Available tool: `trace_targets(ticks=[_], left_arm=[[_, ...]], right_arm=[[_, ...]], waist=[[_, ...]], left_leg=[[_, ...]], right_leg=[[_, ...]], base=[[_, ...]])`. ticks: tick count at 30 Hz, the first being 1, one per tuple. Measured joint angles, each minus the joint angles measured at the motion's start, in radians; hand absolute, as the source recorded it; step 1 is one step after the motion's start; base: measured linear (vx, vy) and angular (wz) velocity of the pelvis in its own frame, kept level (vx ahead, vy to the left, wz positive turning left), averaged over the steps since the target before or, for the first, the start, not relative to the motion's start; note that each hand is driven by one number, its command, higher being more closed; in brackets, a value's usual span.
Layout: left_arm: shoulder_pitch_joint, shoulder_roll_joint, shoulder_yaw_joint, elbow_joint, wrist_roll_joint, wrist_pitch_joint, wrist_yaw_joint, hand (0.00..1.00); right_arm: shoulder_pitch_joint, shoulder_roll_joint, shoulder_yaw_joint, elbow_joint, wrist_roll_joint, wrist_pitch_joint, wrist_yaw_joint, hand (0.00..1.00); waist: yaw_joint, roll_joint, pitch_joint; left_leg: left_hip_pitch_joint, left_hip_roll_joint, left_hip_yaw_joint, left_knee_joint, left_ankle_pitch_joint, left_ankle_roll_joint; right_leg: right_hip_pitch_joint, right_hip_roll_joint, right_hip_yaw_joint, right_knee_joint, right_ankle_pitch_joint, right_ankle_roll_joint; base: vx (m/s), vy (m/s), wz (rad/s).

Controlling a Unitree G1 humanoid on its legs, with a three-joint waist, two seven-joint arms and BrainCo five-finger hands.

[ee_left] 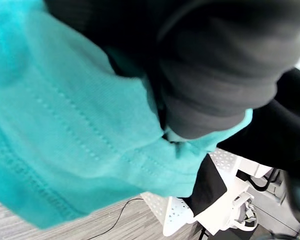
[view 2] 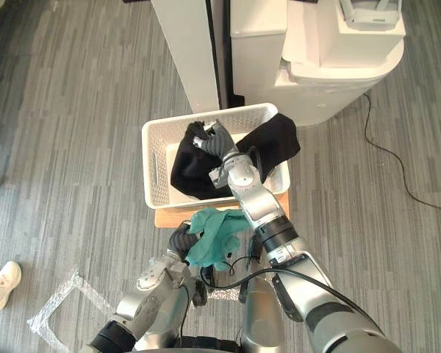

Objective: Tidy the bed and pick cloth on bed and put in laundry

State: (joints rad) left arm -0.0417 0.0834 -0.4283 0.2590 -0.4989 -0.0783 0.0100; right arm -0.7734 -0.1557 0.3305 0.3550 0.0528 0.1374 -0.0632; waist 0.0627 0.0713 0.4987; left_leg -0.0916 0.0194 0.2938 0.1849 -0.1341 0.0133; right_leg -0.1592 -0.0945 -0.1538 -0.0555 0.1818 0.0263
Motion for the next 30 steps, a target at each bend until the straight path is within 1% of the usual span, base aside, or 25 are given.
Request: trace_targets(ticks=[2, 5, 7, 9, 10, 12, 16, 18, 20, 23, 24, 26, 27, 30], left_arm=[[0.005, 0.006, 0.000, -0.001, 0.000, 0.000, 0.001, 1.00], [0.030, 0.016, 0.004, -0.002, 0.000, 0.000, 0.003, 1.00], [0.059, 0.017, 0.004, -0.002, 0.000, 0.002, 0.011, 1.00], [0.071, 0.011, 0.005, -0.003, 0.000, 0.003, 0.013, 1.00], [0.075, 0.010, 0.006, -0.004, 0.000, 0.006, 0.013, 1.00], [0.076, 0.010, 0.007, -0.004, 0.000, 0.009, 0.014, 1.00], [0.082, 0.011, 0.012, -0.004, 0.002, 0.032, 0.012, 1.00], [0.099, 0.011, 0.012, -0.004, 0.008, 0.033, 0.009, 1.00], [0.112, 0.012, 0.017, -0.004, 0.011, 0.034, 0.006, 1.00], [0.122, 0.012, 0.041, -0.003, 0.011, 0.034, -0.005, 1.00], [0.122, 0.012, 0.046, -0.003, 0.011, 0.034, -0.007, 1.00], [0.124, 0.013, 0.055, -0.003, 0.011, 0.033, -0.008, 1.00], [0.127, 0.012, 0.060, -0.003, 0.011, 0.033, -0.008, 1.00], [0.145, 0.005, 0.084, -0.003, 0.010, 0.032, -0.009, 1.00]], right_arm=[[0.023, 0.001, 0.005, -0.023, -0.005, 0.000, 0.001, 0.00], [0.082, 0.025, 0.007, -0.026, -0.037, 0.003, 0.001, 0.00], [0.147, 0.038, 0.008, -0.026, -0.037, 0.011, 0.001, 0.00], [0.188, 0.037, 0.007, -0.026, -0.040, 0.014, 0.001, 0.00], [0.209, 0.038, 0.006, -0.026, -0.060, 0.016, -0.001, 0.00], [0.225, 0.038, 0.007, -0.025, -0.121, 0.016, 0.002, 0.00], [0.230, 0.039, 0.009, -0.003, -0.333, 0.016, 0.001, 0.00], [0.230, 0.039, 0.009, 0.014, -0.369, 0.016, 0.001, 0.00], [0.230, 0.039, 0.009, 0.031, -0.378, 0.024, 0.001, 0.00], [0.230, 0.036, 0.002, 0.037, -0.368, 0.050, -0.004, 0.00], [0.230, 0.033, -0.013, 0.040, -0.345, 0.057, -0.013, 0.00], [0.231, 0.028, -0.045, 0.063, -0.326, 0.072, -0.023, 0.00], [0.243, 0.026, -0.077, 0.077, -0.305, 0.091, -0.029, 0.00], [0.319, 0.016, -0.161, 0.092, -0.280, 0.130, -0.050, 0.00]], waist=[[-0.001, -0.009, -0.005], [-0.004, -0.033, -0.030], [-0.004, -0.053, -0.076], [-0.005, -0.058, -0.105], [-0.007, -0.060, -0.127], [-0.009, -0.061, -0.145], [-0.002, -0.076, -0.175], [0.001, -0.081, -0.179], [0.006, -0.088, -0.187], [0.006, -0.092, -0.189], [0.005, -0.093, -0.189], [0.003, -0.097, -0.195], [0.002, -0.100, -0.205], [-0.004, -0.109, -0.236]], left_leg=[[0.010, 0.002, -0.001, -0.008, 0.001, -0.001], [0.030, 0.011, 0.000, -0.011, 0.000, -0.002], [0.052, 0.016, -0.001, -0.024, -0.001, -0.005], [0.076, 0.019, -0.002, -0.035, -0.001, -0.007], [0.094, 0.018, -0.001, -0.046, -0.001, -0.007], [0.115, 0.016, -0.001, -0.054, -0.001, -0.007], [0.136, 0.014, -0.001, -0.063, -0.001, -0.007], [0.144, 0.014, -0.001, -0.064, 0.000, -0.006], [0.143, 0.014, -0.002, -0.065, 0.001, -0.009], [0.143, 0.014, -0.005, -0.079, 0.011, -0.019], [0.144, 0.016, -0.006, -0.080, 0.013, -0.019], [0.144, 0.018, -0.005, -0.081, 0.016, -0.024], [0.145, 0.019, -0.005, -0.083, 0.017, -0.025], [0.157, 0.019, -0.001, -0.098, 0.021, -0.021]], right_leg=[[0.012, 0.004, -0.001, -0.011, 0.003, -0.001], [0.041, 0.016, 0.000, -0.035, 0.009, -0.002], [0.056, 0.025, 0.002, -0.038, 0.008, -0.003], [0.073, 0.029, 0.003, -0.038, 0.008, -0.003], [0.087, 0.030, 0.005, -0.038, 0.008, -0.003], [0.103, 0.030, 0.005, -0.039, 0.008, -0.003], [0.123, 0.027, 0.006, -0.040, 0.008, -0.003], [0.132, 0.027, 0.006, -0.040, 0.003, -0.005], [0.132, 0.026, 0.006, -0.040, -0.007, -0.008], [0.131, 0.027, 0.003, -0.040, -0.017, -0.003], [0.130, 0.029, 0.002, -0.040, -0.023, 0.003], [0.128, 0.031, 0.002, -0.040, -0.024, 0.004], [0.127, 0.033, 0.002, -0.040, -0.024, 0.004], [0.130, 0.035, 0.003, -0.040, -0.022, 0.002]], base=[[0.02, -0.011, -0.01], [0.07, -0.020, -0.03], [0.11, 0.003, -0.02], [0.10, 0.029, 0.00], [0.05, 0.034, -0.02], [0.03, 0.047, -0.01], [-0.03, 0.025, 0.01], [-0.05, -0.010, 0.03], [-0.04, -0.024, 0.03], [-0.04, -0.037, 0.03], [-0.02, -0.039, 0.02], [0.00, -0.019, 0.01], [0.00, 0.000, 0.00], [0.05, 0.014, -0.03]])
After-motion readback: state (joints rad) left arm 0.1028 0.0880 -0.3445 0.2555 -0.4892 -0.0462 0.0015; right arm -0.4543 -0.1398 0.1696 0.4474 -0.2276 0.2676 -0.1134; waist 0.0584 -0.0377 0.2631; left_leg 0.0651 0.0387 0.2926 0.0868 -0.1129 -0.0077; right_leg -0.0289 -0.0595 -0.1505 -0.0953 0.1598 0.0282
